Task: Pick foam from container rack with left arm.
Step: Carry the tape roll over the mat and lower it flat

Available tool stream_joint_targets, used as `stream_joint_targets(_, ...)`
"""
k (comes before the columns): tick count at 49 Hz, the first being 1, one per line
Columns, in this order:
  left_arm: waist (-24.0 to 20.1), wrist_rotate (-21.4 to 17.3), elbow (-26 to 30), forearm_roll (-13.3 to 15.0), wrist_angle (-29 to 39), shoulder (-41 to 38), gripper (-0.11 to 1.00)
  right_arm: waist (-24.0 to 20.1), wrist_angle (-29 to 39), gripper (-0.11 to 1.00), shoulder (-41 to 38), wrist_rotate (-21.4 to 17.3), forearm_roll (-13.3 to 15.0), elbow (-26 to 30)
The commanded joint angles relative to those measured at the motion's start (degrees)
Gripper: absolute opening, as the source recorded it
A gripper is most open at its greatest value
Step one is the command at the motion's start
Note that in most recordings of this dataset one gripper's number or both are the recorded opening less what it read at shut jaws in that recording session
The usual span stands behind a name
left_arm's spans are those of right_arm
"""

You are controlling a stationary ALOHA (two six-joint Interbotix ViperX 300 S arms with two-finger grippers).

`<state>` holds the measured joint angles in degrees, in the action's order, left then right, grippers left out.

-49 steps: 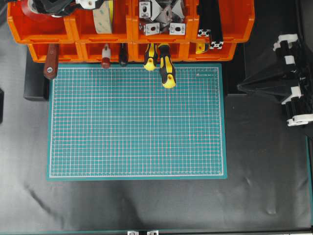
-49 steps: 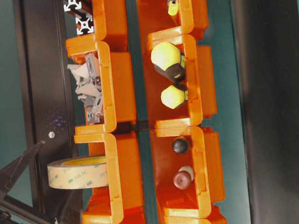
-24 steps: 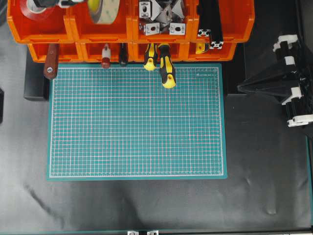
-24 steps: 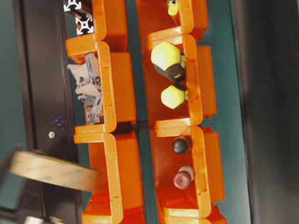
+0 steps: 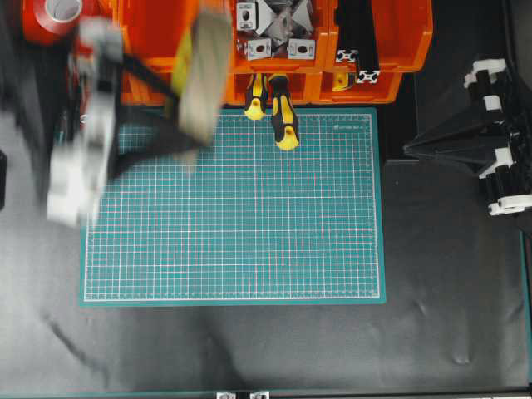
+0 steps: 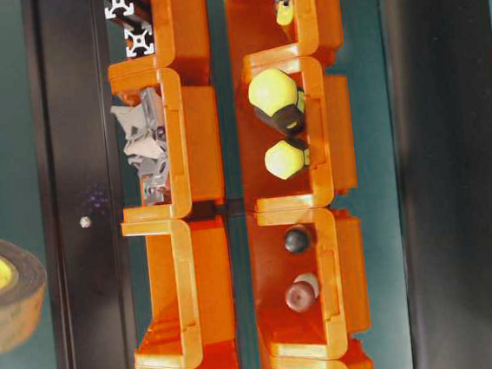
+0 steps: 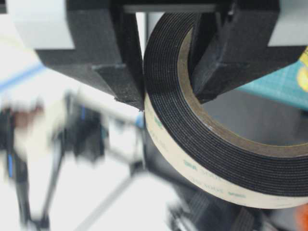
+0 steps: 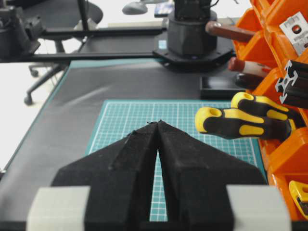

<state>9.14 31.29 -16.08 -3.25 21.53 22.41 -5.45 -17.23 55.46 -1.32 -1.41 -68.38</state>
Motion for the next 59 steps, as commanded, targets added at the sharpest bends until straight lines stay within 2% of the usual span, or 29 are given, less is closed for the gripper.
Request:
stream_joint_targets(1,4.13,-4.83,1.05,-0.18,3.87,-2.29,0.26,-0.09,-0.53,0.01,-0.26,-0.09,-0.18,0.62)
stream_joint_targets(11,8.7,-11.51,3.78,-0.18,16.17,-10.11,0.26,-0.09,-0.53,0.01,-0.26,-0.09,-0.7,0.62)
stream_joint_targets(20,8.7,-13.89,6.94,-0.62,32.52,-17.49,0.26,-0.09,-0.62,0.01,-0.26,-0.09,-1.41,0.62)
stream_joint_targets(24,8.26,-14.94,8.44,-0.62,37.53,-19.95,0.26,-0.09,-0.62,0.01,-0.26,-0.09,-1.76,0.62)
stream_joint_targets(39,7.91,-19.51,9.84,-0.62,37.18,-22.32,0.26,-0.09,-0.97,0.01,-0.26,-0.18,-1.85,0.62)
stream_joint_targets(59,6.68,-21.71,9.76,-0.62,35.86,-22.41,0.26,-0.09,-1.23,0.01,-0.35,-0.09,-1.85,0.62)
